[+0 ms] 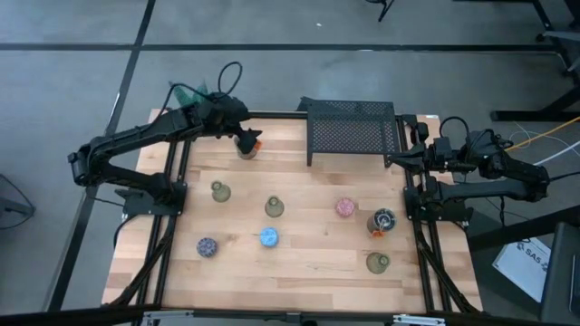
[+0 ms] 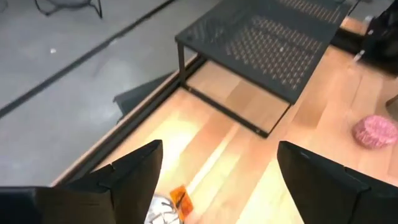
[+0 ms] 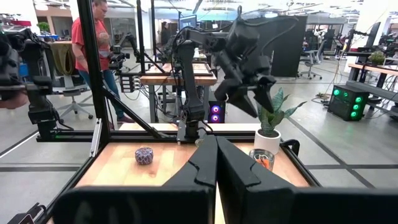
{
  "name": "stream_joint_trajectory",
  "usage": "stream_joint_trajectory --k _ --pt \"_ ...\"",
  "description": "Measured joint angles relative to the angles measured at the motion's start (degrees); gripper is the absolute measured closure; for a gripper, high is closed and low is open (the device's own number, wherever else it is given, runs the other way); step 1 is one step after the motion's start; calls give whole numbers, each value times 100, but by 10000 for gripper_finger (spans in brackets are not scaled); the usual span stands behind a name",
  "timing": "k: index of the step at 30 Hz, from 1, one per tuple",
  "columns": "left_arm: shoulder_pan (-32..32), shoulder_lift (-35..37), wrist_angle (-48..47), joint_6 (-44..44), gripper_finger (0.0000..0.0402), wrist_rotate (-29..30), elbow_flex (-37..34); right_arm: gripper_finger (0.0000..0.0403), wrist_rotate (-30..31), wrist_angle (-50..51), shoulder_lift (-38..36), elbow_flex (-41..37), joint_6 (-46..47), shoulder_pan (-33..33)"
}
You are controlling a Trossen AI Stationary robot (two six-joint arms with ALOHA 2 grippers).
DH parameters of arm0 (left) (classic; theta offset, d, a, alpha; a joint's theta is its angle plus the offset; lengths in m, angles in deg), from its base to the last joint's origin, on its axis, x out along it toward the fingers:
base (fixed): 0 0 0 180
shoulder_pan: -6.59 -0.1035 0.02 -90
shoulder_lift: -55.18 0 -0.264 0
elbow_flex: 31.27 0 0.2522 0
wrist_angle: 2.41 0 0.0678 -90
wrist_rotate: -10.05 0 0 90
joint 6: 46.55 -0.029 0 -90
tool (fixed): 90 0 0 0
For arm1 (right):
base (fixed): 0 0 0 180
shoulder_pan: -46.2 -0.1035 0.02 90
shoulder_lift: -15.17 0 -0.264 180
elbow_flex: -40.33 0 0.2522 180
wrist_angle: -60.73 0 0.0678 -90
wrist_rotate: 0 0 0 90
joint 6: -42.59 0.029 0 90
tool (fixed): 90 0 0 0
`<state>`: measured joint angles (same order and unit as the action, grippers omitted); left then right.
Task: Pick & Place candle stick holders
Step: Put the top silver scented candle on the shelf
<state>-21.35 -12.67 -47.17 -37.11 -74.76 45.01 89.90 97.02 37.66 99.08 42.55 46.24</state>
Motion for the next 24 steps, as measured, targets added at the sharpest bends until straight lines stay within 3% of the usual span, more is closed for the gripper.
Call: stream_joint_trajectory --k 13,24 --pt "-197 -182 -392 96 41 -23 0 396 0 2 1 0 0 -2" --pt "-435 -182 -1624 318 41 38 2 396 0 2 1 0 0 -2"
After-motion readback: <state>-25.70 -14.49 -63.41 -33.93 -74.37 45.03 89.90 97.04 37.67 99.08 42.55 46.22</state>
